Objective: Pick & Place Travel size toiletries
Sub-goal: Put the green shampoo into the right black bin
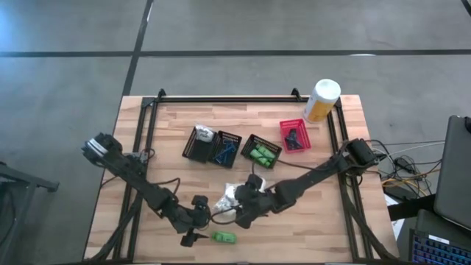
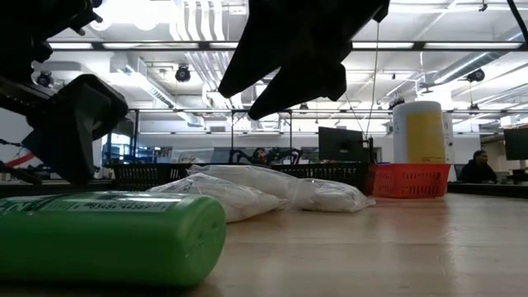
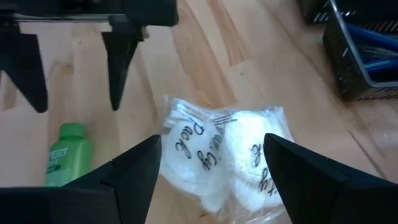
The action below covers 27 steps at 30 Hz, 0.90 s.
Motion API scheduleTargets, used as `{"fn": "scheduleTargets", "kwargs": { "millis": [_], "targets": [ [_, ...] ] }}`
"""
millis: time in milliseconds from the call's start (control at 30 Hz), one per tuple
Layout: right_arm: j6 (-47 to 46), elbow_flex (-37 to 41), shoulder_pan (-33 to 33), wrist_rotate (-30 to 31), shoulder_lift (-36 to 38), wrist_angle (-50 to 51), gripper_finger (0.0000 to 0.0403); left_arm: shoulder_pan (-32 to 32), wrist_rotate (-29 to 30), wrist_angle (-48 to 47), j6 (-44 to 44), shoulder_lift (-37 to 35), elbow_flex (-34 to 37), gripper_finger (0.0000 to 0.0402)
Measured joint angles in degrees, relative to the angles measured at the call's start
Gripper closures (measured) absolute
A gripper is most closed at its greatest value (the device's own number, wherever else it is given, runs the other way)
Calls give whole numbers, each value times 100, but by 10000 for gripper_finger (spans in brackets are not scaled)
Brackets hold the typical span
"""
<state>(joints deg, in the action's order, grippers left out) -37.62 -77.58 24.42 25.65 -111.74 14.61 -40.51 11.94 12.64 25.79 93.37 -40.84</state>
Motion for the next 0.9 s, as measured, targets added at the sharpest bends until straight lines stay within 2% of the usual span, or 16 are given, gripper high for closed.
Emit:
{"fn": "scheduleTargets", "kwargs": {
  "millis": [167,367,900],
  "targets": [
    [-185,0,-5,0,0,0,139,-12,32,11,166,91,-61,72],
    [-268,2,-5,0,0,0,144,5,617,34,187,108,-245,73],
    [-555,2,37,-2,0,4,100,2,765,35,568,108,-349,74]
  ]
}}
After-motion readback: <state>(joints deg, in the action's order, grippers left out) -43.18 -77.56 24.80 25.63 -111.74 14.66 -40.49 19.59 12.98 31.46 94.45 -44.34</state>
